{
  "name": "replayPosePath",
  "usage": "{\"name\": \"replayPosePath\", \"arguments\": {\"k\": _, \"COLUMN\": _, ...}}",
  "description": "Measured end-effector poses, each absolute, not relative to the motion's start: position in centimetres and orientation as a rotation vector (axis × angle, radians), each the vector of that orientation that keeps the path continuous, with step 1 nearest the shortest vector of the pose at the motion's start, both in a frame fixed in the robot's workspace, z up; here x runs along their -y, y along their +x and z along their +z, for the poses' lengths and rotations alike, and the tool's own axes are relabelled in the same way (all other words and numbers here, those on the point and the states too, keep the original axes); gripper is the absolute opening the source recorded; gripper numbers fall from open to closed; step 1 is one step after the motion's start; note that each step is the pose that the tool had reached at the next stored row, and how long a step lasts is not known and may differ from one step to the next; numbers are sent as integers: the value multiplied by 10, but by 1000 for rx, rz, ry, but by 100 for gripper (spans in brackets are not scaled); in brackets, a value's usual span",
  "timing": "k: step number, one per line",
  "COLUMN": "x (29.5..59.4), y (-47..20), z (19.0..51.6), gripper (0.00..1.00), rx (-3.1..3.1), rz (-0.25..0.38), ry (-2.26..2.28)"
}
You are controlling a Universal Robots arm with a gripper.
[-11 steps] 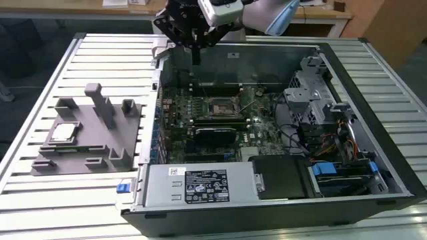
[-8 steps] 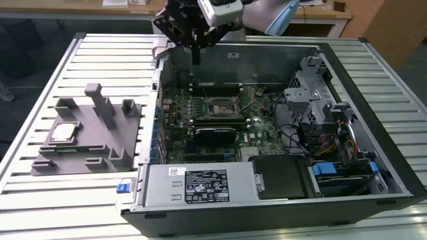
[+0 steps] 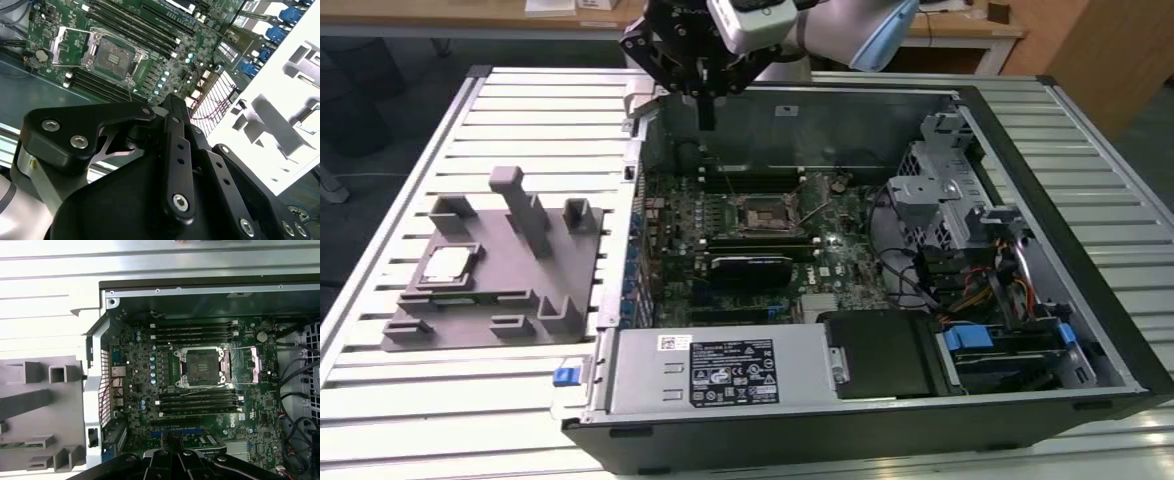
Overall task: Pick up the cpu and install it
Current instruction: 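Reach for the cpu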
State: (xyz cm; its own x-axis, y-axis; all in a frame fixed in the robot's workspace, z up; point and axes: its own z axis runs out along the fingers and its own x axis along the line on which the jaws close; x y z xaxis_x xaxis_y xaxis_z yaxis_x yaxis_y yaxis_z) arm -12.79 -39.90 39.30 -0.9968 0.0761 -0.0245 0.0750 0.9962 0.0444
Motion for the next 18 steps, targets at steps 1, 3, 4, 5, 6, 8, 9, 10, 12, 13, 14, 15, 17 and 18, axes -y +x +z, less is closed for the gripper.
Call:
{"name": "replayPosePath", "arguments": {"k": 1, "x": 399, "y": -129, "z": 393, "gripper": 11, "rx": -3112, "rz": 68, "ry": 118}}
{"name": "replayPosePath", "arguments": {"k": 3, "x": 399, "y": -130, "z": 393, "gripper": 11, "rx": -3112, "rz": 68, "ry": 118}}
{"name": "replayPosePath", "arguments": {"k": 4, "x": 399, "y": -131, "z": 393, "gripper": 11, "rx": -3112, "rz": 68, "ry": 118}}
{"name": "replayPosePath", "arguments": {"k": 5, "x": 399, "y": -131, "z": 393, "gripper": 11, "rx": -3112, "rz": 68, "ry": 118}}
{"name": "replayPosePath", "arguments": {"k": 6, "x": 399, "y": -132, "z": 393, "gripper": 11, "rx": -3112, "rz": 68, "ry": 118}}
{"name": "replayPosePath", "arguments": {"k": 8, "x": 399, "y": -133, "z": 393, "gripper": 11, "rx": -3112, "rz": 68, "ry": 118}}
{"name": "replayPosePath", "arguments": {"k": 9, "x": 399, "y": -134, "z": 392, "gripper": 11, "rx": -3112, "rz": 68, "ry": 118}}
{"name": "replayPosePath", "arguments": {"k": 10, "x": 399, "y": -134, "z": 392, "gripper": 11, "rx": -3112, "rz": 68, "ry": 118}}
{"name": "replayPosePath", "arguments": {"k": 12, "x": 399, "y": -136, "z": 392, "gripper": 11, "rx": -3112, "rz": 68, "ry": 118}}
{"name": "replayPosePath", "arguments": {"k": 13, "x": 399, "y": -136, "z": 392, "gripper": 11, "rx": -3113, "rz": 68, "ry": 118}}
{"name": "replayPosePath", "arguments": {"k": 14, "x": 399, "y": -137, "z": 392, "gripper": 11, "rx": -3113, "rz": 68, "ry": 118}}
{"name": "replayPosePath", "arguments": {"k": 15, "x": 399, "y": -137, "z": 392, "gripper": 11, "rx": -3112, "rz": 68, "ry": 118}}
{"name": "replayPosePath", "arguments": {"k": 17, "x": 399, "y": -138, "z": 392, "gripper": 11, "rx": -3112, "rz": 68, "ry": 118}}
{"name": "replayPosePath", "arguments": {"k": 18, "x": 399, "y": -138, "z": 392, "gripper": 11, "rx": -3112, "rz": 68, "ry": 118}}
